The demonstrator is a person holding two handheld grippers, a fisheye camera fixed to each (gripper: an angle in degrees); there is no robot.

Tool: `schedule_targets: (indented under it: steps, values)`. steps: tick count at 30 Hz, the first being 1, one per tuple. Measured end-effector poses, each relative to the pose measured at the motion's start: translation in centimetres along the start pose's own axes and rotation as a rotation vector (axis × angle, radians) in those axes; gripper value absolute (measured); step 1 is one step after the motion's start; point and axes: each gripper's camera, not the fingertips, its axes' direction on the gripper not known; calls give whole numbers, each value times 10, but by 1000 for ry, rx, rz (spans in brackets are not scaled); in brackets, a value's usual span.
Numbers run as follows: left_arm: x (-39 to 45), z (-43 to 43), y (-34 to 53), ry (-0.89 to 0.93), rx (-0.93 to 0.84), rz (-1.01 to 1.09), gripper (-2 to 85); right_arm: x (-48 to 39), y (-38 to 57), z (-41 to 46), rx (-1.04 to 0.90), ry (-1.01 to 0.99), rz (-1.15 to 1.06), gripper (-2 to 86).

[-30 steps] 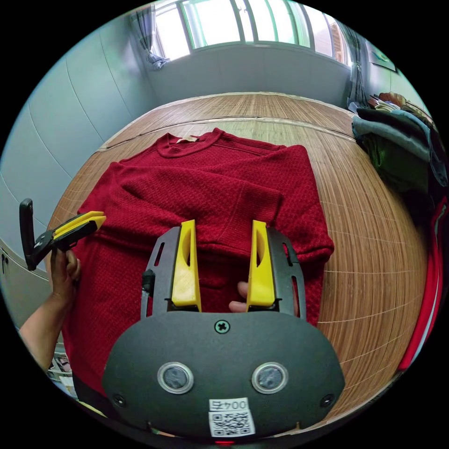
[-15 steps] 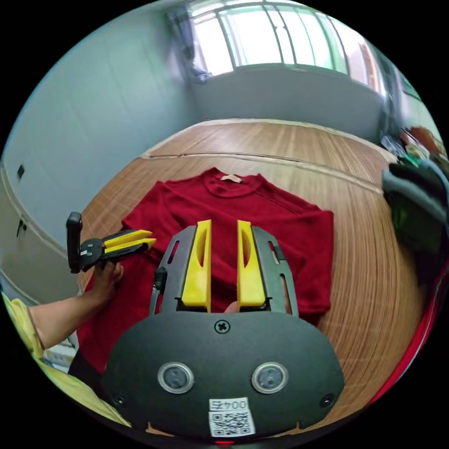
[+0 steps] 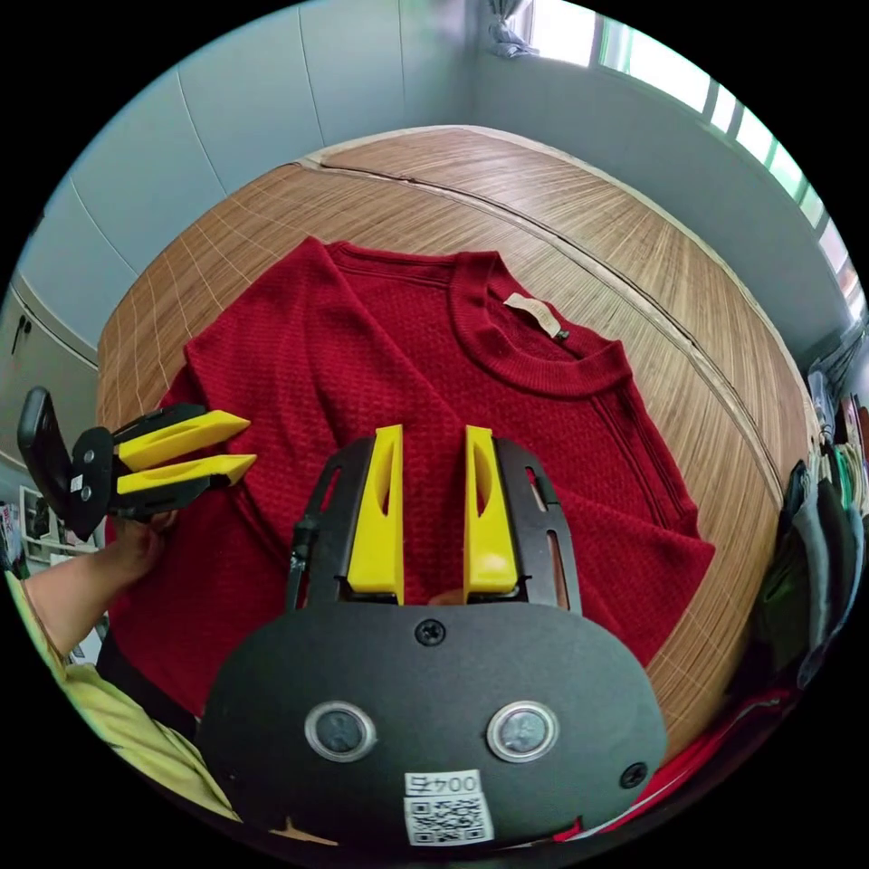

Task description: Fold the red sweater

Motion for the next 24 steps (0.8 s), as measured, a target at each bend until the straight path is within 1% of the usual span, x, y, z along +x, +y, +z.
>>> schedule_targets:
  steps: [3, 6, 8, 12, 15, 17, 20, 24]
  values:
    - [1, 2, -1, -3, 0, 1, 82, 5, 0, -3, 5, -17, -14, 89]
    - [1, 4, -1, -4, 1, 2, 81, 8, -1, -9, 24, 53, -22, 29]
    - [2, 6, -1, -4, 1, 4, 81, 20, -2, -6, 25, 51, 20, 23]
    - [2, 8, -2, -5, 0, 5, 80, 26, 0, 3, 29, 38, 34, 26]
    - [3, 9, -2, -6, 0, 5, 80, 40, 4, -4, 37, -32, 84, 43]
    - [3, 10, -2, -6, 0, 5, 80, 59, 15, -14, 91, -93, 166, 67]
    - [3, 11, -2, -8, 0, 6, 80, 74, 29, -21, 159, -128, 231, 77]
    - [4, 12, -2, -13, 0, 8, 79, 47, 24, -23, 211, -129, 130, 71]
